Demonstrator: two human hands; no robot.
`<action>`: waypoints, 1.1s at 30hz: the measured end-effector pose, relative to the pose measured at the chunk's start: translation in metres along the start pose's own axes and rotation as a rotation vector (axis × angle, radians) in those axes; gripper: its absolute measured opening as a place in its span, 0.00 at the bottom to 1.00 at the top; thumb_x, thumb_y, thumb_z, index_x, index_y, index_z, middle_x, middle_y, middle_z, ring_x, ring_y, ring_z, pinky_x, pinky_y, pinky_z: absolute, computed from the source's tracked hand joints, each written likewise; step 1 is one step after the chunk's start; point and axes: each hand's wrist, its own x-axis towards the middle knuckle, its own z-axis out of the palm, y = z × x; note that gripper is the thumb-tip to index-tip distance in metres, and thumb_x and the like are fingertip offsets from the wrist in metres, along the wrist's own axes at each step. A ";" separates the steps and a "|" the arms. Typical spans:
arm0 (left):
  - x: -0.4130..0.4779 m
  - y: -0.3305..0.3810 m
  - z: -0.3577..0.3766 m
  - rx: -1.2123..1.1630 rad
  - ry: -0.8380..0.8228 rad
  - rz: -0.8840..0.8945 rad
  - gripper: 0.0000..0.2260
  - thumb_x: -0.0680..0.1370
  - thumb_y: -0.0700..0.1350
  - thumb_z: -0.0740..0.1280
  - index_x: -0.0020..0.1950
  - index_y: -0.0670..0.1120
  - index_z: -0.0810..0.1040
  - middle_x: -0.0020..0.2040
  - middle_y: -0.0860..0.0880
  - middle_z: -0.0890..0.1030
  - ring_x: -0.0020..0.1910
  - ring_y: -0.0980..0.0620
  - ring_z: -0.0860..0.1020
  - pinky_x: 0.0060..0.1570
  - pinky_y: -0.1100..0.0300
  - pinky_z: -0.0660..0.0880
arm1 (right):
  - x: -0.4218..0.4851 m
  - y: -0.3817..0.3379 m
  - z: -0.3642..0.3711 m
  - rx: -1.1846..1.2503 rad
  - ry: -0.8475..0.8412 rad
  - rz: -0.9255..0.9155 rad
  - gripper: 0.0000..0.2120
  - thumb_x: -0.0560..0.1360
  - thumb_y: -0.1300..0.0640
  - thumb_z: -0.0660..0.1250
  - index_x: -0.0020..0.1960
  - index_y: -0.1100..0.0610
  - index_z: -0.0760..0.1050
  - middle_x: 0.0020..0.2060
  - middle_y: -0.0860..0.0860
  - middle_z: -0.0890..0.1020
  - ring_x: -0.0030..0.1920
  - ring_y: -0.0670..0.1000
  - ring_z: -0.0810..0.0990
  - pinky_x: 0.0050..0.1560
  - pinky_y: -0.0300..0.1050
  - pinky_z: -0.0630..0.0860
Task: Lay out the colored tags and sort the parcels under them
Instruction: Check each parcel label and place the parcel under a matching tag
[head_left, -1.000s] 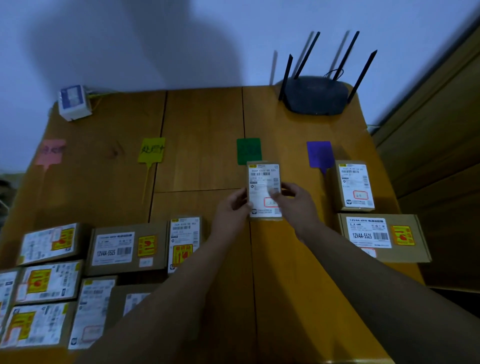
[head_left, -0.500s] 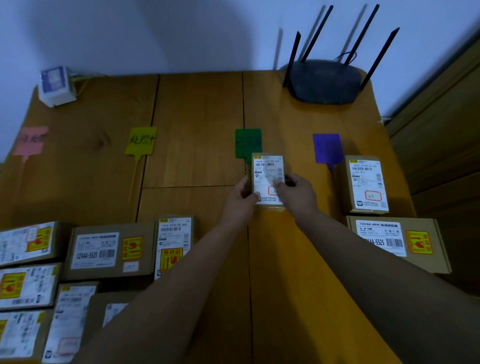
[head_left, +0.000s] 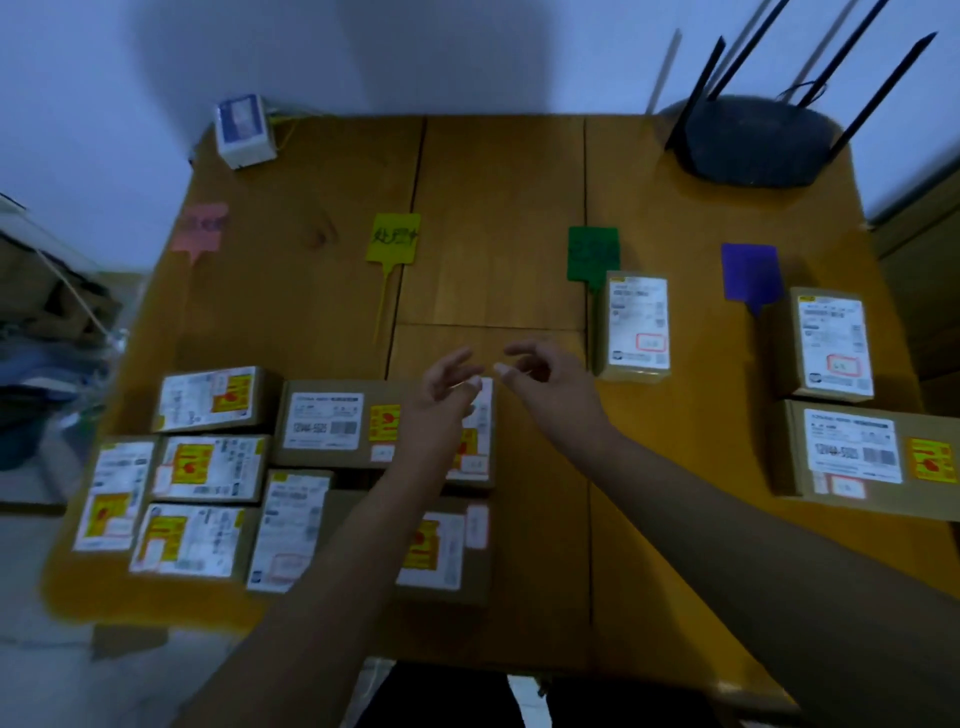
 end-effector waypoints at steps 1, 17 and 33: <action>0.000 -0.001 -0.013 0.004 -0.010 -0.018 0.15 0.82 0.46 0.70 0.68 0.58 0.78 0.60 0.56 0.84 0.62 0.55 0.81 0.53 0.58 0.77 | -0.003 -0.002 0.014 0.003 -0.040 0.018 0.15 0.80 0.49 0.72 0.65 0.53 0.81 0.49 0.49 0.82 0.51 0.48 0.81 0.49 0.42 0.78; 0.002 -0.021 -0.070 0.159 -0.222 -0.201 0.22 0.82 0.45 0.68 0.77 0.47 0.72 0.69 0.48 0.80 0.66 0.47 0.79 0.67 0.45 0.75 | -0.028 0.040 0.094 0.193 0.350 0.487 0.18 0.83 0.51 0.67 0.70 0.54 0.74 0.53 0.52 0.84 0.48 0.52 0.86 0.36 0.42 0.78; -0.026 0.038 -0.078 -0.221 -0.135 0.086 0.20 0.81 0.38 0.69 0.72 0.52 0.79 0.54 0.52 0.87 0.45 0.57 0.87 0.39 0.62 0.83 | -0.055 -0.038 0.056 0.576 0.232 0.207 0.16 0.79 0.54 0.74 0.63 0.60 0.77 0.53 0.57 0.89 0.51 0.56 0.89 0.43 0.48 0.85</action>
